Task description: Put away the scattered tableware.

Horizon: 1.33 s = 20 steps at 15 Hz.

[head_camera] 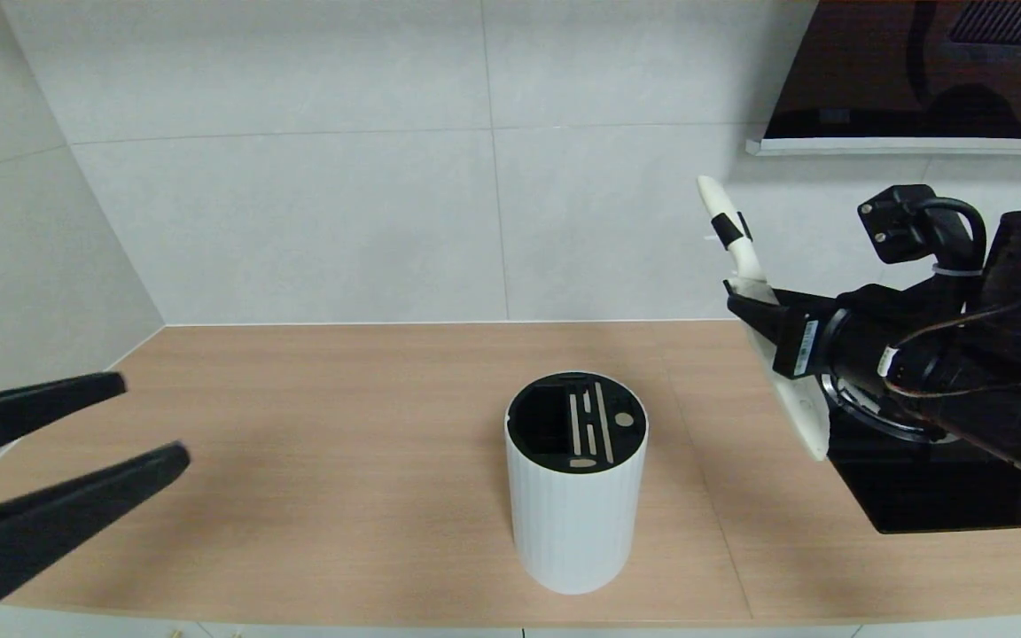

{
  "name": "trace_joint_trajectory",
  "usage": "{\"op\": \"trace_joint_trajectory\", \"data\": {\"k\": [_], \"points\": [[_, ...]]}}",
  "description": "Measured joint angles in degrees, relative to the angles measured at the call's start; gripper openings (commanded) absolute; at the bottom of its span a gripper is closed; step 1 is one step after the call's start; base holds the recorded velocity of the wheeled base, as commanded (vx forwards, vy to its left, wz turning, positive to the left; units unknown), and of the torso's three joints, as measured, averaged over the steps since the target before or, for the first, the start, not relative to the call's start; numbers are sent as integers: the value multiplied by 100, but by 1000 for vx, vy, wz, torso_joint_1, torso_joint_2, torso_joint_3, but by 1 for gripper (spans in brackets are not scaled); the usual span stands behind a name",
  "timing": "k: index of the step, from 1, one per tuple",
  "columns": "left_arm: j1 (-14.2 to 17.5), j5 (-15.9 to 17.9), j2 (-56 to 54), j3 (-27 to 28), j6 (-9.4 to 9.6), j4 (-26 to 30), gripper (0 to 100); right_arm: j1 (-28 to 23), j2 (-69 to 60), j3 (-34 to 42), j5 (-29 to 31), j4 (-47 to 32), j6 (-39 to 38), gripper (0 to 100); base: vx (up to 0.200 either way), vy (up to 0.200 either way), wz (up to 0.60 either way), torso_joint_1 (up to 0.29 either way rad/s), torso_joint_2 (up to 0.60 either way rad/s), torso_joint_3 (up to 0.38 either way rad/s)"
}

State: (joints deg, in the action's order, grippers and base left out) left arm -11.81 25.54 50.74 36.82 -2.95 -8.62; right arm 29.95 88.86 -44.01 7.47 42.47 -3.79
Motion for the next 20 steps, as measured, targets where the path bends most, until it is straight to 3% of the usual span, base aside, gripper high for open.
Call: {"op": "trace_joint_trajectory", "data": {"k": [1, 3, 4, 5, 6, 8, 9, 12, 14, 17, 20], "points": [[-307, 0, 406, 89, -273, -486, 100, 87, 69, -85, 0, 2, 0, 0, 0, 0, 0, 0, 0, 0], [-800, -4, 1117, 179, -1005, -1609, 100, 284, 243, -249, -9, 9, -9, 0, 0, 0, 0, 0, 0, 0], [-985, -9, 1456, 196, -1495, -2189, 100, 384, 329, -288, -11, 37, -12, 0, 0, 0, 0, 0, 0, 0], [-1119, -11, 1726, 196, -1796, -2504, 100, 461, 395, -306, -12, 48, -15, 0, 0, 0, 0, 0, 0, 0], [-1193, -11, 1905, 196, -1971, -2636, 100, 518, 439, -312, -6, 57, -55, 0, 0, 0, 0, 0, 0, 0], [-1365, -12, 2321, 210, -2895, -3218, 100, 813, 491, -277, 24, 55, -285, 0, 0, 0, 0, 0, 0, 0], [-1475, -15, 2487, 221, -3148, -3299, 100, 931, 496, -271, 100, 63, -307, 0, 0, 0, 0, 0, 0, 0], [-1759, -23, 2935, 251, -3594, -3569, 100, 1279, 500, -257, 262, 66, -357, 0, 0, 0, 0, 0, 0, 0], [-1886, -269, 3256, 251, -3897, -4027, 100, 1532, 519, -265, 257, 66, -477, 0, 0, 0, 0, 0, 0, 0], [-2175, -835, 3741, 282, -3980, -4489, 100, 1764, 657, -273, 249, 129, -584, 0, 0, 0, 0, 0, 0, 0], [-2325, -1052, 4072, 378, -3994, -4519, 100, 1986, 813, -251, 245, 413, -658, 0, 0, 0, 0, 0, 0, 0]]}}
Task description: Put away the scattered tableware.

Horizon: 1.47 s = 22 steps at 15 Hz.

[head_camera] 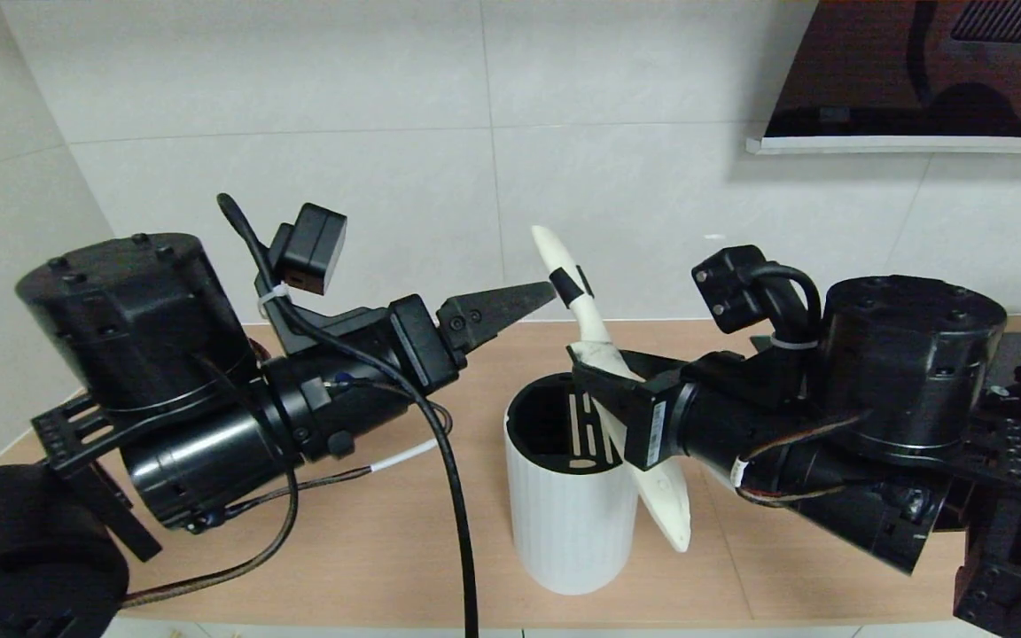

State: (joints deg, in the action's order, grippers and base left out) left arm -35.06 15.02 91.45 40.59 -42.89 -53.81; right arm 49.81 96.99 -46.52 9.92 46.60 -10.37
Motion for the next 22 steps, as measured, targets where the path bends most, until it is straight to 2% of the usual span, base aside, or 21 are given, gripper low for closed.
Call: {"op": "trace_joint_trajectory", "data": {"k": [4, 9, 16, 17, 22], "points": [[-27, -55, 245, 116, -151, -6, 100, 250, 83, 41, 0, 20, -7, 0, 0, 0, 0, 0, 0, 0], [-27, -315, 472, 267, -156, -11, 100, 482, 94, 112, -7, 15, -16, 0, 0, 0, 0, 0, 0, 0], [-33, -336, 651, 317, -162, -11, 100, 556, 94, 156, -24, 15, -18, 0, 0, 0, 0, 0, 0, 0], [-40, -343, 658, 319, -161, -11, 0, 560, 94, 160, -24, 13, -13, 0, 0, 0, 0, 0, 0, 0], [-94, -386, 713, 317, -156, -29, 0, 661, 91, 197, -24, -22, -18, 0, 0, 0, 0, 0, 0, 0]]}}
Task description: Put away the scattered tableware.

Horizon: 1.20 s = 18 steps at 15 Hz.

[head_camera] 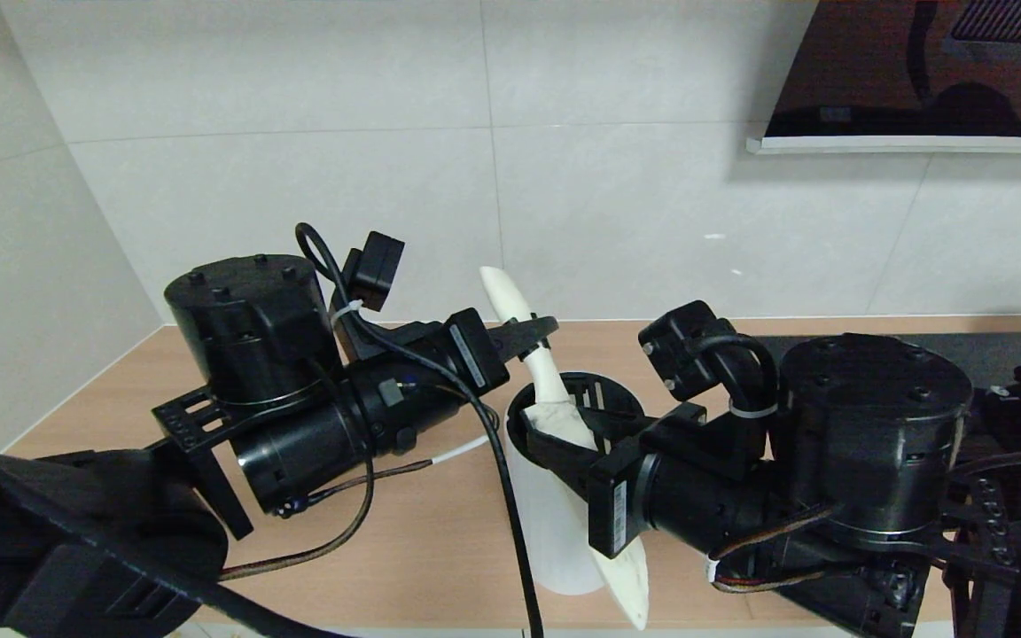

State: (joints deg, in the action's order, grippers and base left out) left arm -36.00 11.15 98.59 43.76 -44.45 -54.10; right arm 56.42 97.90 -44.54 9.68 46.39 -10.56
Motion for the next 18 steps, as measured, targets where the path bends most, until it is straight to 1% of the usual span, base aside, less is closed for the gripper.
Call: {"op": "trace_joint_trajectory", "data": {"k": [10, 11, 16, 18], "points": [[0, 26, 1, 0, 2, 23, 0, 2, -11, -2, 30, 110, 0, 0, 0, 0, 0, 0, 0, 0], [-2, 30, -2, 0, 0, 23, 0, 0, -11, -2, 30, 113, 0, 100, 0, 0, 0, 0, 0, 0], [-29, 33, -29, 0, 2, 45, 0, 0, -28, -2, 35, 138, 0, 100, 0, 0, 0, 0, 0, 0], [-35, -16, -77, 55, -2, 68, 0, -16, -88, 1, 35, 135, 0, 100, 0, 0, 0, 0, 0, 0]]}}
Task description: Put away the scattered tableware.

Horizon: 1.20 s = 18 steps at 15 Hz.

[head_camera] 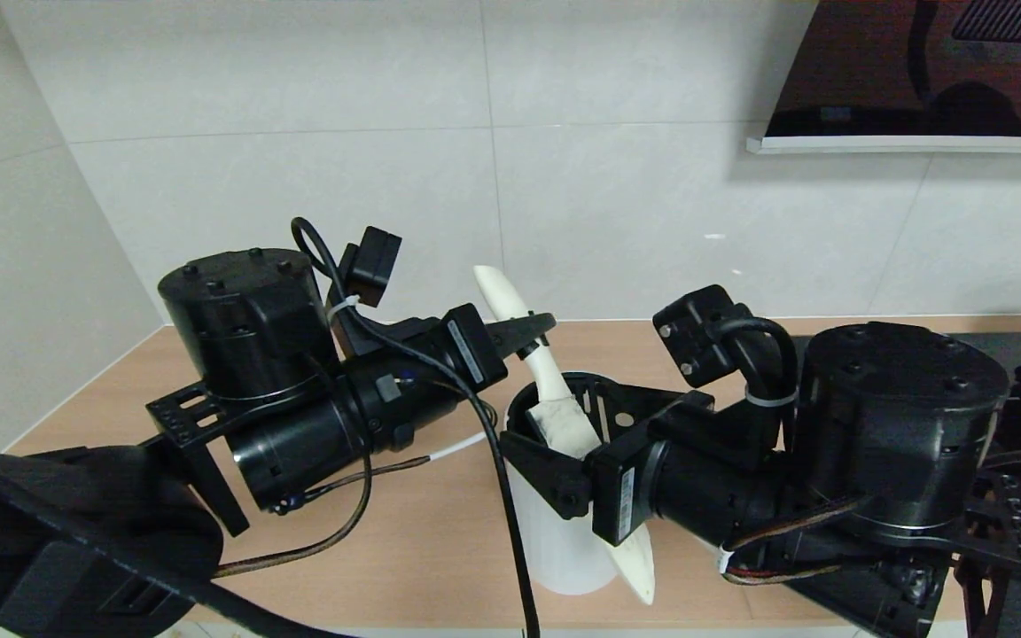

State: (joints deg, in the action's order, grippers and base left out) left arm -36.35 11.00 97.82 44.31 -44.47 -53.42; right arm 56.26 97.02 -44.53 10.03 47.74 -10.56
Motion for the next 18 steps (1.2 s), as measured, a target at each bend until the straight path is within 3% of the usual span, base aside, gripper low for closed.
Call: {"op": "trace_joint_trajectory", "data": {"k": [4, 7, 8, 10, 13, 16, 17, 18], "points": [[6, -293, -333, 234, 22, 528, 0, -430, -480, 73, -183, -145, 7, 100, 0, 0, 0, 0, 0, 0], [13, -783, -811, 970, 99, 1871, 0, -1151, -955, 46, -689, -439, 9, 100, 0, 0, 0, 0, 0, 0], [13, -934, -945, 1274, 219, 2198, 0, -1365, -1059, 18, -758, -469, 9, 100, 0, 0, 0, 0, 0, 0], [6, -1263, -1104, 1735, 734, 2430, 0, -1597, -1180, -11, -788, -488, 11, 100, 0, 0, 0, 0, 0, 0], [-121, -1658, -1179, 1938, 1292, 2400, 0, -1671, -1237, -22, -785, -488, 11, 100, 0, 0, 0, 0, 0, 0], [-529, -2627, -1075, 1836, 2178, 2161, 0, -1710, -1219, -28, -783, -485, 11, 100, 0, 0, 0, 0, 0, 0], [-680, -2988, -1003, 1754, 2537, 1849, 0, -1713, -1195, -28, -783, -488, 11, 100, 0, 0, 0, 0, 0, 0], [-822, -3335, -909, 1648, 3035, 1337, 0, -1715, -1169, -30, -779, -488, 11, 100, 0, 0, 0, 0, 0, 0]]}}
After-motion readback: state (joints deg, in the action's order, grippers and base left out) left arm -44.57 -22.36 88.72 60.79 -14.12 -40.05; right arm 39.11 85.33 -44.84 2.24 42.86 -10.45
